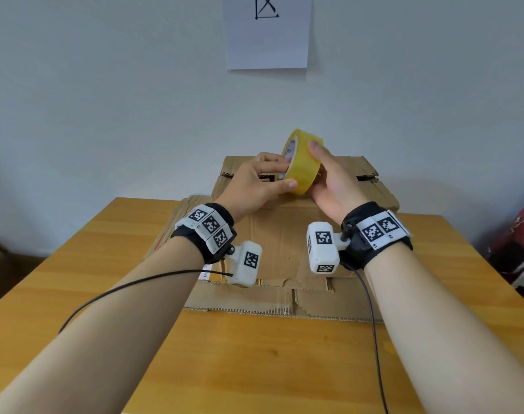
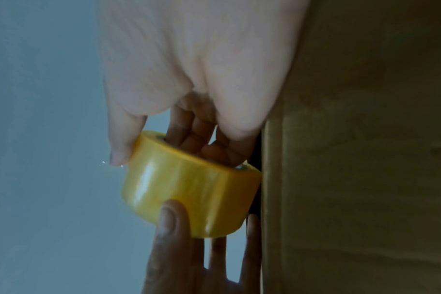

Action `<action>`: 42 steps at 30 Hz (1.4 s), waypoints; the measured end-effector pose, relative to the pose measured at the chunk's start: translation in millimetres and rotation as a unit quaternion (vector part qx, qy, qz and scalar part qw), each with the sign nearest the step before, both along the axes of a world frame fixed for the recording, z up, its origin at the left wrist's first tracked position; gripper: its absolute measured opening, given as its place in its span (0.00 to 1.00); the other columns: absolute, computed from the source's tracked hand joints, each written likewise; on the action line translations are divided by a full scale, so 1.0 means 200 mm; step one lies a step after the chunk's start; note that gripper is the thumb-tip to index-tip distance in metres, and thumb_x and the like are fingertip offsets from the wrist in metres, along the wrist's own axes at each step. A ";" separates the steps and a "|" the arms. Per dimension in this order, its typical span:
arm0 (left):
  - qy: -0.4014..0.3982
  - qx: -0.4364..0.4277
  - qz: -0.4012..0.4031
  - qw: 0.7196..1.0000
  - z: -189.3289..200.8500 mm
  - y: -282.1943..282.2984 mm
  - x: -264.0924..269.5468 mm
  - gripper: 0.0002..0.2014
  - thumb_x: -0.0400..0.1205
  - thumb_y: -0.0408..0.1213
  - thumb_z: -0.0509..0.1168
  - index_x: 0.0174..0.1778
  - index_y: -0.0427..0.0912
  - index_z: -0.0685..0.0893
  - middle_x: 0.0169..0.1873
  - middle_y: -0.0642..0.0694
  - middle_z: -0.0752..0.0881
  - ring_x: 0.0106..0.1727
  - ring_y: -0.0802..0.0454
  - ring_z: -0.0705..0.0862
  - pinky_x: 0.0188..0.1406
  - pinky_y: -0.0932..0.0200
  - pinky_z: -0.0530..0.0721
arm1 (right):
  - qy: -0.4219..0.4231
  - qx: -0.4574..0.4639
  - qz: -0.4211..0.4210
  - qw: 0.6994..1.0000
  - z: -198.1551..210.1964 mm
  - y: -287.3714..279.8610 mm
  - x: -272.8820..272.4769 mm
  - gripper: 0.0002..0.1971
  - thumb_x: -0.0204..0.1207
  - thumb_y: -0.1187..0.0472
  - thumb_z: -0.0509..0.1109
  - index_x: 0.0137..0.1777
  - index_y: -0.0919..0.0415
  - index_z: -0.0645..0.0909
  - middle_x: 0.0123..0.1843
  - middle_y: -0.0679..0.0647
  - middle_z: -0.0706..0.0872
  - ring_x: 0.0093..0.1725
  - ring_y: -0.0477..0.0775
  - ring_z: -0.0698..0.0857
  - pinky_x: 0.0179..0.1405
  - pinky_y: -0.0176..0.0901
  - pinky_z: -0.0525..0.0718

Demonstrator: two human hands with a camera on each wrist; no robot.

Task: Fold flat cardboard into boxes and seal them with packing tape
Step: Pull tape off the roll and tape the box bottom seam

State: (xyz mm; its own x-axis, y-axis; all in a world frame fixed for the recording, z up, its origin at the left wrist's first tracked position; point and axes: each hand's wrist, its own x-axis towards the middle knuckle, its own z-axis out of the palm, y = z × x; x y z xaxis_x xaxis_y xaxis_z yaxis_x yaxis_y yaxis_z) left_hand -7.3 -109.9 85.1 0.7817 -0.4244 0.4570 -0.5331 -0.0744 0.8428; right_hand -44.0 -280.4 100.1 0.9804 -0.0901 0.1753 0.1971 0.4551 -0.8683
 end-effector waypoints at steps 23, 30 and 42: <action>0.038 0.016 0.042 0.998 0.02 0.00 0.02 0.13 0.68 0.38 0.84 0.39 0.50 0.85 0.64 0.45 0.83 0.66 0.55 0.82 0.74 0.52 0.75 | 0.047 -0.001 0.031 0.998 0.01 -0.01 0.03 0.18 0.83 0.53 0.69 0.65 0.65 0.83 0.58 0.61 0.92 0.61 0.60 0.89 0.67 0.57 0.85; 0.101 -0.064 0.055 0.991 0.03 -0.01 0.03 0.38 0.65 0.50 0.85 0.69 0.49 0.75 0.62 0.46 0.87 0.56 0.58 0.90 0.56 0.61 0.87 | 0.026 0.090 0.070 0.993 0.00 -0.05 0.02 0.28 0.76 0.56 0.72 0.74 0.69 0.76 0.70 0.63 0.85 0.70 0.61 0.85 0.66 0.54 0.86; 0.104 -0.086 0.052 0.989 0.05 -0.01 0.02 0.48 0.58 0.56 0.82 0.76 0.54 0.72 0.64 0.46 0.85 0.59 0.55 0.89 0.58 0.59 0.88 | 0.036 0.004 0.073 0.997 0.01 -0.01 0.00 0.17 0.76 0.59 0.74 0.63 0.65 0.83 0.56 0.63 0.91 0.58 0.61 0.91 0.60 0.64 0.88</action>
